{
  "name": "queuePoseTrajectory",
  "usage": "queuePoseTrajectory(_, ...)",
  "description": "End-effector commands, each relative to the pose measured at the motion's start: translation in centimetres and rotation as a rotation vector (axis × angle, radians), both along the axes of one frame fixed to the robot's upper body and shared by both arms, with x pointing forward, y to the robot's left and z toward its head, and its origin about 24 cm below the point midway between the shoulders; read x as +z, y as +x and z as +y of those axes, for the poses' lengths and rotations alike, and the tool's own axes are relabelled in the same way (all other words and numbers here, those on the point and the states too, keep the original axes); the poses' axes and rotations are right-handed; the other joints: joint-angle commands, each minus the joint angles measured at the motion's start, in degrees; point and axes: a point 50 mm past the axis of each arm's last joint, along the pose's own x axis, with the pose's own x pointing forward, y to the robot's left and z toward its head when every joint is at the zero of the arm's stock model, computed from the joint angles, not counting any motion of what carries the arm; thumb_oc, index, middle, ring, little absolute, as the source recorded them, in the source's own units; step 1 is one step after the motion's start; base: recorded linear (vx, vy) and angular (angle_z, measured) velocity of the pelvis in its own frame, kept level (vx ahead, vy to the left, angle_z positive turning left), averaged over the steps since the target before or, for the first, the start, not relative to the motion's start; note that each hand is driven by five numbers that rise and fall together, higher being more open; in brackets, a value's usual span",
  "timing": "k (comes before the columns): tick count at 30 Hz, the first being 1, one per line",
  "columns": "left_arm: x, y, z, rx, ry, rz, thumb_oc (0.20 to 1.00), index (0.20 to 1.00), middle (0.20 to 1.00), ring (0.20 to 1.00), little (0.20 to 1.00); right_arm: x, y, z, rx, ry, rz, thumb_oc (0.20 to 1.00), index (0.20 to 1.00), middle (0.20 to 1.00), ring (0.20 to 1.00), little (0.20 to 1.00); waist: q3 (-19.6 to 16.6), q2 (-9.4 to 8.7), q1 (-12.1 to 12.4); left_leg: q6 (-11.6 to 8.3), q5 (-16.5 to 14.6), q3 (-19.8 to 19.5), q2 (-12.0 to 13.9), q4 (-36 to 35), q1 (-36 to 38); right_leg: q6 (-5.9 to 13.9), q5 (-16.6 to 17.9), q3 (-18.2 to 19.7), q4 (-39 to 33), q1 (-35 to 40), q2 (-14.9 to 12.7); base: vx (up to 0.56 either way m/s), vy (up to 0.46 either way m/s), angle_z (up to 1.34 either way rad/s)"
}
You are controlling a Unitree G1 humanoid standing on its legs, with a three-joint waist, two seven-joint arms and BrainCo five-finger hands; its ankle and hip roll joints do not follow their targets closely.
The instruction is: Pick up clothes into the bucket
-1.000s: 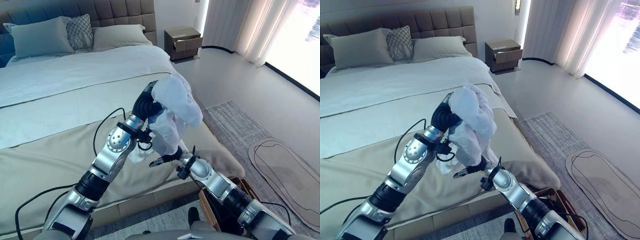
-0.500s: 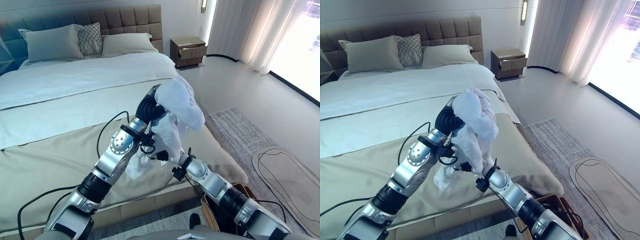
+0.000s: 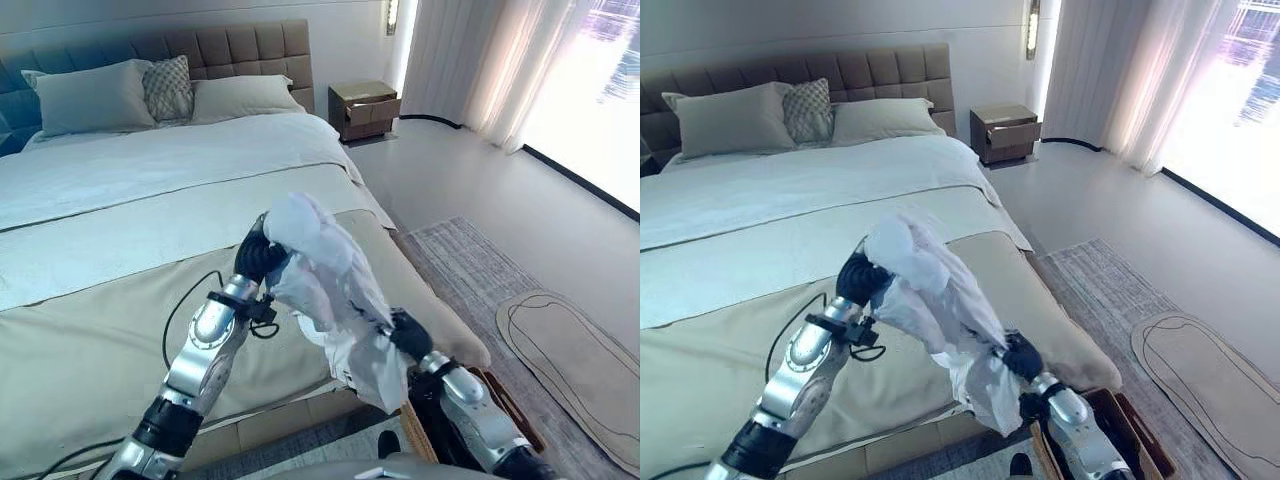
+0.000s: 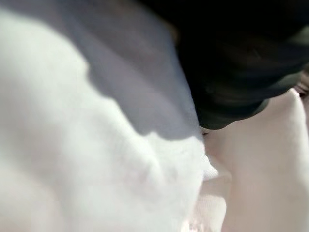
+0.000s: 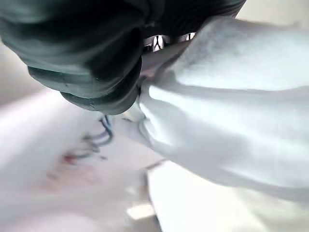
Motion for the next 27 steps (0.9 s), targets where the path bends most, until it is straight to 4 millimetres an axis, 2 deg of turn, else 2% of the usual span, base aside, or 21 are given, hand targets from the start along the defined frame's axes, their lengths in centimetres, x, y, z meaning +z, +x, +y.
queuePoseTrajectory(1,1.5,0.5,1.2,0.046,-0.025,-0.104,0.2,0.2,0.2,0.2,0.2,4.3,2.1,-0.1,-0.07,0.144,-0.221,0.2,0.2,0.2,0.2,0.2,-0.3,-2.74,-0.5,2.49,-4.7,-0.7,-1.9,8.2,-6.0,4.63,1.3,-0.2,2.6,-1.5,-4.6,-0.03,0.035,-0.21)
queuePoseTrajectory(4,-1.1,0.1,1.2,0.048,0.031,-0.004,0.2,0.2,0.2,0.2,0.2,4.8,2.2,-1.6,-0.15,0.155,-0.251,0.2,0.2,0.2,0.2,0.2,-0.4,-3.07,-0.9,2.84,-5.3,-0.1,-2.2,9.1,-6.3,4.84,1.6,0.5,2.9,-1.9,-4.8,-0.03,0.04,-0.16)
queuePoseTrajectory(5,-2.7,-0.1,1.2,0.048,0.048,0.06,0.2,0.2,0.2,0.2,0.2,5.2,2.2,-2.4,-0.193,0.159,-0.27,0.2,0.2,0.2,0.2,0.2,-0.5,-3.36,-1.3,3.03,-5.5,0.1,-2.5,9.5,-6.4,5.03,1.8,1.1,3.0,-2.2,-5.0,-0.03,0.042,-0.13)
queuePoseTrajectory(6,-2.8,-0.1,1.1,0.047,0.048,0.06,0.2,0.2,0.2,0.2,0.2,5.2,2.2,-2.4,-0.193,0.159,-0.27,0.2,0.2,0.2,0.2,0.2,-0.5,-3.35,-1.3,3.04,-5.5,0.1,-2.5,9.5,-6.5,5.04,1.8,1.1,3.0,-2.2,-5.0,-0.06,0.056,-0.14)
queuePoseTrajectory(7,-4.1,-0.3,0.9,0.042,0.059,0.114,0.2,0.2,0.2,0.2,0.2,5.5,2.1,-3.2,-0.246,0.179,-0.291,0.2,0.2,0.2,0.2,0.2,-0.5,-3.69,-1.7,3.23,-5.7,0.3,-2.7,9.9,-6.7,5.13,1.9,1.5,3.2,-2.4,-5.2,-0.05,0.046,-0.1)
queuePoseTrajectory(8,-4.7,-0.4,0.6,0.033,0.074,0.138,0.548,0.548,0.548,0.548,0.548,5.7,2.0,-3.6,-0.279,0.204,-0.3,0.2,0.2,0.2,0.2,0.2,-0.5,-3.83,-2.1,3.38,-5.8,0.4,-2.8,10.1,-6.9,5.25,2.1,1.9,3.3,-2.7,-5.4,-0.05,0.046,-0.05)
queuePoseTrajectory(10,-5.4,-0.5,0.3,0.01,0.113,0.162,1.0,1.0,1.0,1.0,1.0,6.0,1.8,-4.2,-0.314,0.222,-0.316,0.2,0.2,0.2,0.2,0.2,-0.2,-3.99,-2.8,3.76,-5.9,0.9,-3.1,10.2,-7.0,5.38,2.5,2.6,3.6,-3.5,-5.5,-0.02,0.019,-0.02)
queuePoseTrajectory(13,-5.9,-0.5,0.1,-0.006,0.147,0.184,1.0,1.0,1.0,1.0,1.0,6.5,1.6,-4.9,-0.338,0.207,-0.343,0.2,0.2,0.2,0.2,0.2,0.3,-4.13,-3.6,4.22,-6.1,1.7,-3.3,10.6,-7.2,5.67,3.4,3.4,4.2,-4.7,-5.6,-0.07,0.029,-0.13)
queuePoseTrajectory(14,-6.0,-0.2,-0.1,-0.022,0.18,0.186,1.0,1.0,1.0,1.0,1.0,7.1,1.9,-5.2,-0.354,0.19,-0.369,0.2,0.2,0.2,0.2,0.2,1.3,-4.0,-3.7,4.56,-5.9,2.8,-2.9,10.9,-7.4,5.77,3.4,2.6,6.2,-6.4,-5.5,-0.16,0.05,-0.19)
queuePoseTrajectory(15,-6.0,0.0,-0.1,-0.021,0.202,0.18,1.0,1.0,1.0,1.0,1.0,7.6,2.1,-5.3,-0.362,0.193,-0.393,0.2,0.2,0.2,0.2,0.2,2.5,-3.14,-2.9,4.71,-5.9,3.9,-1.7,11.4,-7.8,4.87,0.4,-1.1,9.6,-7.1,-5.4,-0.15,0.039,-0.28)
queuePoseTrajectory(16,-5.9,0.0,-0.1,-0.021,0.203,0.179,1.0,1.0,1.0,1.0,1.0,7.7,2.1,-5.3,-0.362,0.193,-0.394,0.2,0.2,0.2,0.2,0.2,2.4,-3.27,-2.9,4.72,-5.6,3.9,-1.8,11.3,-8.0,4.85,0.5,-1.1,9.6,-7.3,-5.5,-0.23,0.072,-0.43)
queuePoseTrajectory(17,-6.0,0.4,0.0,-0.023,0.228,0.182,1.0,1.0,1.0,1.0,1.0,8.0,2.2,-5.7,-0.388,0.206,-0.412,0.2,0.2,0.2,0.2,0.2,3.0,-2.51,-2.6,4.51,-4.3,5.0,-0.5,11.3,-9.2,3.54,-2.5,-5.2,13.9,-6.5,-6.3,-0.15,0.045,-0.51)
queuePoseTrajectory(20,-6.1,0.5,0.1,-0.022,0.232,0.188,1.0,1.0,1.0,1.0,1.0,8.2,2.2,-5.9,-0.404,0.214,-0.42,0.2,0.2,0.2,0.2,0.2,3.0,-2.11,-2.4,4.46,-3.9,5.4,0.1,11.3,-9.4,3.08,-3.9,-6.2,16.4,-6.0,-6.7,-0.15,0.027,-0.44)
queuePoseTrajectory(21,-6.9,0.5,0.7,-0.004,0.241,0.219,1.0,1.0,1.0,1.0,1.0,8.5,2.3,-6.8,-0.445,0.212,-0.439,0.2,0.2,0.2,0.2,0.2,2.2,-1.16,-1.3,4.45,-2.9,6.5,1.7,10.0,-9.8,2.34,-5.3,-8.8,19.9,-3.6,-8.5,-0.17,-0.018,-0.3)
queuePoseTrajectory(23,-7.4,0.3,0.8,-0.001,0.247,0.242,1.0,1.0,1.0,1.0,1.0,8.6,2.3,-7.1,-0.463,0.213,-0.445,0.2,0.2,0.2,0.2,0.2,1.9,-0.97,-0.8,4.25,-2.6,7.1,2.0,9.5,-9.8,2.43,-5.4,-9.8,20.2,-2.2,-9.5,-0.11,-0.032,-0.4)
queuePoseTrajectory(25,-8.7,-0.2,1.6,0.021,0.299,0.286,1.0,1.0,1.0,1.0,1.0,9.0,2.2,-7.9,-0.491,0.204,-0.465,0.2,0.2,0.2,0.2,0.2,0.4,-1.16,0.1,3.63,-2.4,9.1,2.5,8.9,-10.0,3.34,-4.1,-11.8,18.7,0.7,-11.6,-0.03,-0.051,-0.44)
queuePoseTrajectory(26,-8.7,-0.2,1.6,0.02,0.299,0.286,1.0,1.0,1.0,1.0,1.0,9.0,2.1,-7.9,-0.491,0.204,-0.465,0.2,0.2,0.2,0.2,0.2,0.3,-1.17,0.1,3.65,-2.4,9.1,2.5,8.9,-10.0,3.39,-4.0,-11.8,18.6,0.8,-11.6,0.01,-0.055,-0.46)
queuePoseTrajectory(27,-9.9,-0.7,2.1,0.047,0.324,0.332,1.0,1.0,1.0,1.0,1.0,9.0,2.0,-8.2,-0.507,0.2,-0.468,0.2,0.2,0.2,0.2,0.2,-0.5,-1.73,0.6,3.57,-2.7,10.6,2.5,9.5,-10.3,4.25,-2.7,-13.9,17.4,2.2,-13.1,0.01,-0.034,-0.34)
